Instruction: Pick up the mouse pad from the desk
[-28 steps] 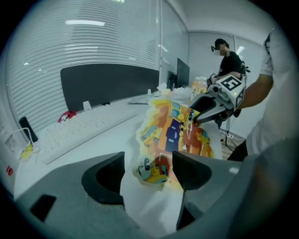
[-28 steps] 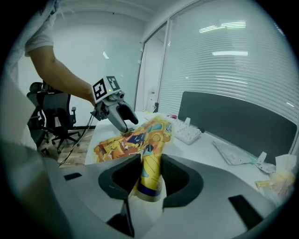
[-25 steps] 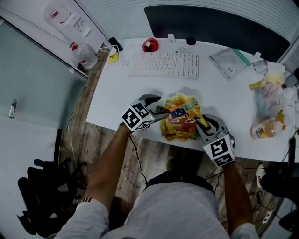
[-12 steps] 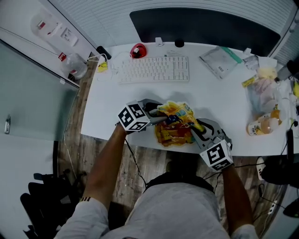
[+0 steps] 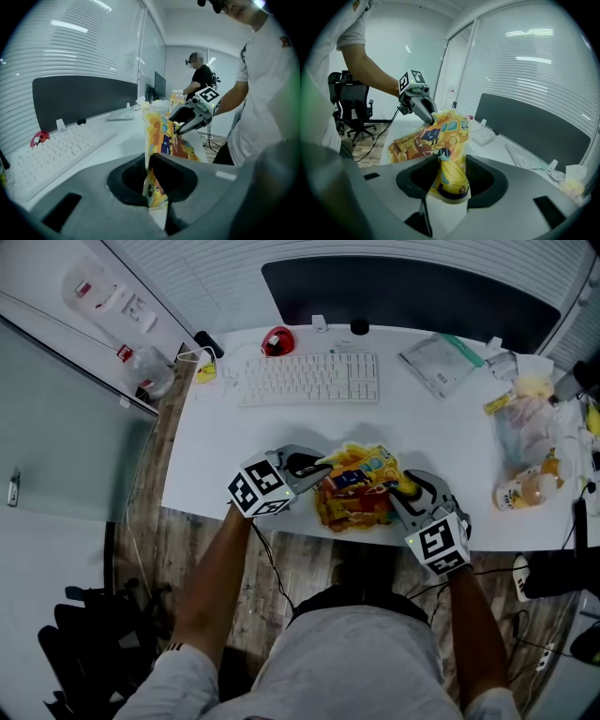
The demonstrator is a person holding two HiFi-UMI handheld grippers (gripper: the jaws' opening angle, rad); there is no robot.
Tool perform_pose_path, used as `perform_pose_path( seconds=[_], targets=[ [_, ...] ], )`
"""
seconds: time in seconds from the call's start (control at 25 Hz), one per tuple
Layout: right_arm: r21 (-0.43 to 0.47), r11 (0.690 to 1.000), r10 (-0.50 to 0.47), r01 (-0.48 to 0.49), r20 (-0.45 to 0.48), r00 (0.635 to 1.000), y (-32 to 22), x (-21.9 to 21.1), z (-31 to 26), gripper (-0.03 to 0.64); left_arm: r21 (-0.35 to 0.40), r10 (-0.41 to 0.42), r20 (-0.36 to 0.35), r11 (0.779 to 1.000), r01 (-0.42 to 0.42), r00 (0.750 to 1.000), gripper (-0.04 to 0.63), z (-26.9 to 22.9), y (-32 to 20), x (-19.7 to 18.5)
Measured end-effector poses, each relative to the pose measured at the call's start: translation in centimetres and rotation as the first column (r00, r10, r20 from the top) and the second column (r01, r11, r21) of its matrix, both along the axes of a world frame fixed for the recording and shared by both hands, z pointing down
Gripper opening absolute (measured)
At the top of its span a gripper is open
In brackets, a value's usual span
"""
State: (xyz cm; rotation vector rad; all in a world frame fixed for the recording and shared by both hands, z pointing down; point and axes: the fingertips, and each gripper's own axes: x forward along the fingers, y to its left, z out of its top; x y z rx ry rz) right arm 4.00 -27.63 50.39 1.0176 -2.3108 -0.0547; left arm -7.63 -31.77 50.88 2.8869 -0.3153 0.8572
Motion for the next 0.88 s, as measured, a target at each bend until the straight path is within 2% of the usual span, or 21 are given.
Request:
perform_pose_path(
  seconds=[0.2, 0.36, 0.64, 0.88],
  targets=[
    [0.025, 0.999, 0.046, -0.045, -0.006, 0.999, -0.9, 1.1, -0.9, 0.183, 0.074, 0.001, 0.003, 0.997, -0.001, 1.000, 0.029, -1.3, 1.3, 0.0],
    [0.053, 0.996, 0.072, -0.073, 0.007, 0.997, -1.3, 2.0, -1.9, 0.191, 0.105, -0.017, -0.029, 0.994, 0.020, 0.999, 0.023, -2.5, 2.0, 0.1],
    [0.040, 0.990, 0.124, -0.134, 0.193, 0.973, -1.4, 4.2, -4.3, 0.206, 0.134, -0.060, -0.135, 0.988, 0.078, 0.989, 0.023, -6.2, 2.4, -0.3],
    [0.017, 0.992, 0.117, -0.125, 0.258, 0.959, -1.1, 4.9, -5.0, 0.210, 0.190, -0.065, -0.166, 0.977, 0.096, 0.984, 0.023, -9.0, 3.0, -0.3]
  ],
)
